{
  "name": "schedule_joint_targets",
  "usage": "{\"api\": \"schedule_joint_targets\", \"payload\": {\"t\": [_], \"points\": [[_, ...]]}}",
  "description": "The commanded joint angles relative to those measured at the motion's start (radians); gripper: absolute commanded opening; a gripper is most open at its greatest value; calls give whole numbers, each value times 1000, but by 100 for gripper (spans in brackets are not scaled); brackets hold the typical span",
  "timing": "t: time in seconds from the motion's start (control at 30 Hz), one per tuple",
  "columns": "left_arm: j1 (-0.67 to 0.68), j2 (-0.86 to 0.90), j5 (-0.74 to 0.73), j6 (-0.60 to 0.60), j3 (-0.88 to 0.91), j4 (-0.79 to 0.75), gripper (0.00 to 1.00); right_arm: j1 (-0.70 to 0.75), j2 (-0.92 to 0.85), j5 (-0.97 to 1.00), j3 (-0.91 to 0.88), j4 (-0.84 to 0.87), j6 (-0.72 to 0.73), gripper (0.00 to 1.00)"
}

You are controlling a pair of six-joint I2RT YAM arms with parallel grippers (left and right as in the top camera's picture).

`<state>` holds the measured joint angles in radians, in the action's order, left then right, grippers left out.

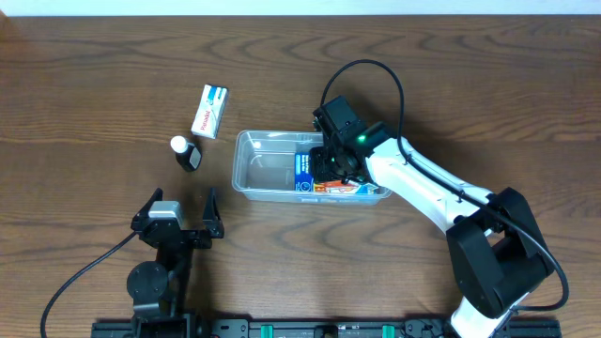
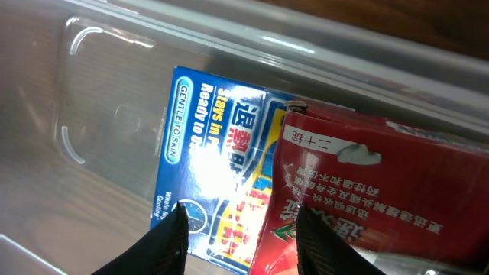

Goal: Pack container
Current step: 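Push the boxes in the container with the right gripper to settle them, then open the right gripper and retract it up to the right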

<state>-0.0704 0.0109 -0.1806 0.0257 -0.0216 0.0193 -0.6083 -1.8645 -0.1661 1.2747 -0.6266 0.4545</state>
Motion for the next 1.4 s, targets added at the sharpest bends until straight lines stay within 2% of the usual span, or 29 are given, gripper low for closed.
{"api": "schedule_joint_targets", "payload": {"t": [0.0, 0.37, 0.7, 1.37], "points": [[-5, -6, -18, 1, 18, 33, 98, -33, -43, -56, -12, -11, -15, 44], [-5, -6, -18, 1, 18, 33, 98, -29, -21, -38, -4, -29, -26, 43], [-5, -6, -18, 1, 18, 33, 98, 5, 99, 134, 15, -176, -26, 44], [-5, -6, -18, 1, 18, 33, 98, 36, 99, 256, 25, -249, -59, 45]]}}
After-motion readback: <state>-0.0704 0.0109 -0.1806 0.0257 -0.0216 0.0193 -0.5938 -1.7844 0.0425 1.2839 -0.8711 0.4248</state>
